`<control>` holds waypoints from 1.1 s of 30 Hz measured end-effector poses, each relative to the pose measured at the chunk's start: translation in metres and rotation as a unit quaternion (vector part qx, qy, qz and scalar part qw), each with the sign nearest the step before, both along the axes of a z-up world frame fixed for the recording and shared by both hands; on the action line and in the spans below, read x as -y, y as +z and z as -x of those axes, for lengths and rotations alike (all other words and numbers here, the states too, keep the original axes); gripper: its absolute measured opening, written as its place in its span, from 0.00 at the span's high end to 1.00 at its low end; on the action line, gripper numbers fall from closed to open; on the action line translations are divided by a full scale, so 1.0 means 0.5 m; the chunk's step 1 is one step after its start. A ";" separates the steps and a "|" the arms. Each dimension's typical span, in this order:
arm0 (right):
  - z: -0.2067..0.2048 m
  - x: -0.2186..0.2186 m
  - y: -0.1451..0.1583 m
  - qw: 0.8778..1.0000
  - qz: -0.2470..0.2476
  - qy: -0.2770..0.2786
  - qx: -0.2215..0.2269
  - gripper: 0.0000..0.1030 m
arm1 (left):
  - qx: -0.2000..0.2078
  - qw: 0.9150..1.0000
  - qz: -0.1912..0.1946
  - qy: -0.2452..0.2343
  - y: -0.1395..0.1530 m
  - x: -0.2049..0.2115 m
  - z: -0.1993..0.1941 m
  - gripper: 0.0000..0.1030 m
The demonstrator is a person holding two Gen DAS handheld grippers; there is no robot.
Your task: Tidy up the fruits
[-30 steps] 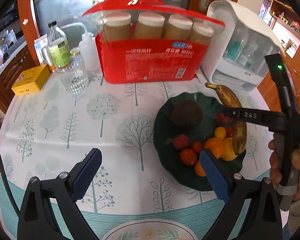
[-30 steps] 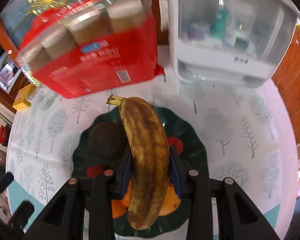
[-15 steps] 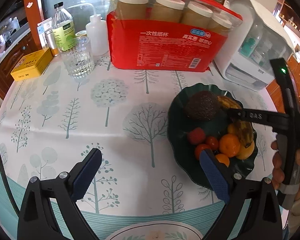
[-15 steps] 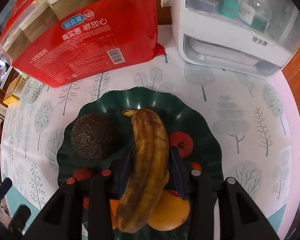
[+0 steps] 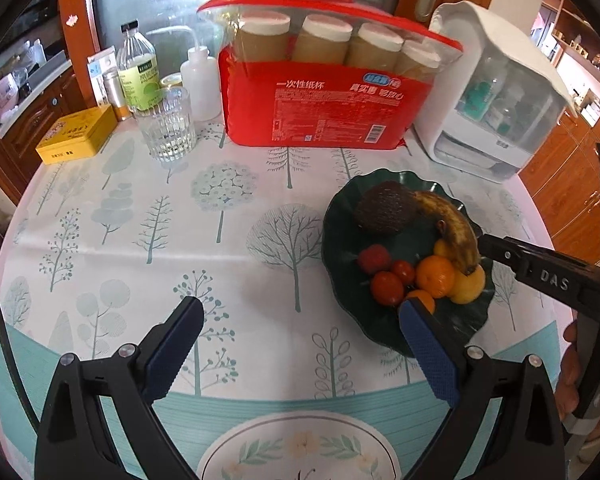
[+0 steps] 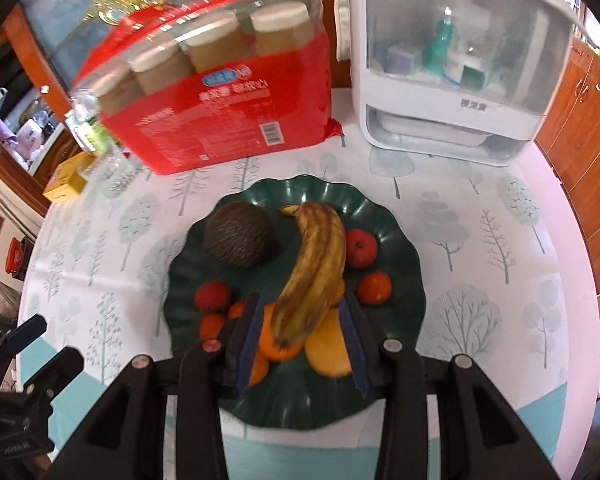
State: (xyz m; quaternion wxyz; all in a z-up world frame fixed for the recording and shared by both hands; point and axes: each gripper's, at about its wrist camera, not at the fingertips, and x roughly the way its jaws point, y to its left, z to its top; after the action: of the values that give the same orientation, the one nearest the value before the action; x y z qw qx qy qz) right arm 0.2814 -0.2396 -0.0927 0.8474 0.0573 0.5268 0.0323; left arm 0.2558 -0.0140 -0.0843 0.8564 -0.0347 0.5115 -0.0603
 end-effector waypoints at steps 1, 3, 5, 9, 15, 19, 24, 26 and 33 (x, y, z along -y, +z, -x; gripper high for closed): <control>0.011 -0.001 0.007 1.000 0.000 0.000 0.004 0.62 | 0.003 1.000 -0.002 0.000 0.008 0.000 0.011 0.05; 0.040 -0.006 0.027 1.000 0.001 0.001 0.014 0.62 | 0.005 1.000 -0.002 0.000 0.020 -0.002 0.026 0.05; 0.063 -0.010 0.039 1.000 -0.001 -0.001 0.021 0.62 | 0.008 1.000 -0.003 0.000 0.034 -0.004 0.048 0.05; 0.124 -0.019 0.067 0.999 -0.002 -0.003 0.037 0.62 | 0.018 1.000 -0.007 -0.001 0.063 -0.011 0.097 0.05; 0.223 -0.039 0.107 0.998 -0.010 0.005 0.056 0.62 | 0.021 1.000 -0.006 0.004 0.091 -0.021 0.174 0.05; 0.279 -0.055 0.132 0.998 -0.010 0.013 0.066 0.62 | 0.017 1.000 0.000 0.009 0.102 -0.026 0.222 0.04; 0.349 -0.071 0.161 0.997 -0.022 0.010 0.075 0.53 | 0.012 1.000 -0.007 0.015 0.111 -0.026 0.279 0.04; 0.376 -0.079 0.169 0.997 -0.022 0.011 0.080 0.52 | 0.012 1.000 -0.009 0.011 0.118 -0.024 0.307 0.04; 0.467 -0.096 0.194 0.996 -0.014 0.005 0.086 0.50 | 0.009 1.000 -0.023 -0.002 0.135 -0.021 0.387 0.04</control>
State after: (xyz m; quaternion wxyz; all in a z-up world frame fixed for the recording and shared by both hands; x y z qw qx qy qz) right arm 0.0482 -0.1916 0.0045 0.8887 0.0637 0.4514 0.0490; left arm 0.0624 -0.0034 -0.0166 0.8612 -0.0136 0.5055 -0.0504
